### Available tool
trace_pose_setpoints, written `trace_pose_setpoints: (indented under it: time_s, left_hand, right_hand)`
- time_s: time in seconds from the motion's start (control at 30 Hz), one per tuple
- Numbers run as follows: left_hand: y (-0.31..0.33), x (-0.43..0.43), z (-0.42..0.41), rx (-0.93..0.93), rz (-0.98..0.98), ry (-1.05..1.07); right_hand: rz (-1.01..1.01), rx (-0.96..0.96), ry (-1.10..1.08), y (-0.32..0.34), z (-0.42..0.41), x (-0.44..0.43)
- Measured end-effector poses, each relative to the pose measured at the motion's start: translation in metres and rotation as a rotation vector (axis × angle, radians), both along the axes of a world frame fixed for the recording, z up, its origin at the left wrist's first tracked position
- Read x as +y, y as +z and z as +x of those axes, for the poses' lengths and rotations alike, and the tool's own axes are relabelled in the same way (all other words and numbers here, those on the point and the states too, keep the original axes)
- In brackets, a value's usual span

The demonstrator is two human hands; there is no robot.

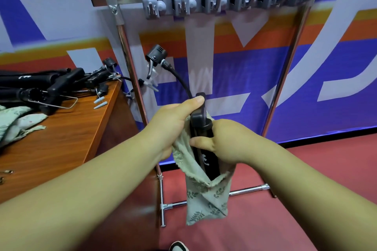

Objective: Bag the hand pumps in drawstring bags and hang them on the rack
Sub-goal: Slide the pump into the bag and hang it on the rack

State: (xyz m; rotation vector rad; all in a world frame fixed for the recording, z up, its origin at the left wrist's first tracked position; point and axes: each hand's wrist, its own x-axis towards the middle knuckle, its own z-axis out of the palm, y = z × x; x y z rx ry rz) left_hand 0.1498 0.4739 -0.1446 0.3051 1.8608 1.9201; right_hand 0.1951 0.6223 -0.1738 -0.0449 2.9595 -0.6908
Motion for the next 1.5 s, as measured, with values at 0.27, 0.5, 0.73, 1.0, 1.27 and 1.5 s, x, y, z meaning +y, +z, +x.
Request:
trace_pose_setpoints:
  time_s: [0.27,0.5,0.73,1.0,1.27,1.5]
  left_hand:
    - [-0.001,0.002,-0.001,0.036,-0.094,0.095]
    - [0.003,-0.005,-0.01,0.005,-0.081,0.193]
    - [-0.004,-0.002,-0.011,0.016,-0.089,0.216]
    - [-0.014,-0.002,-0.018,0.03,-0.089,0.243]
    - [-0.016,-0.001,-0.02,-0.002,-0.047,0.271]
    - [-0.016,-0.003,-0.021,-0.012,-0.073,0.255]
  right_hand:
    - [-0.095,-0.009,-0.047,-0.003,0.013,-0.011]
    - [-0.463,0.088,-0.23,0.017,0.039,0.005]
    - [-0.419,0.08,-0.088,0.018,0.037,0.017]
    - [-0.08,0.068,0.057,0.006,0.031,0.002]
    - [-0.032,0.075,0.02,-0.004,0.024,-0.012]
    - [-0.206,0.045,0.013,-0.002,0.029,-0.002]
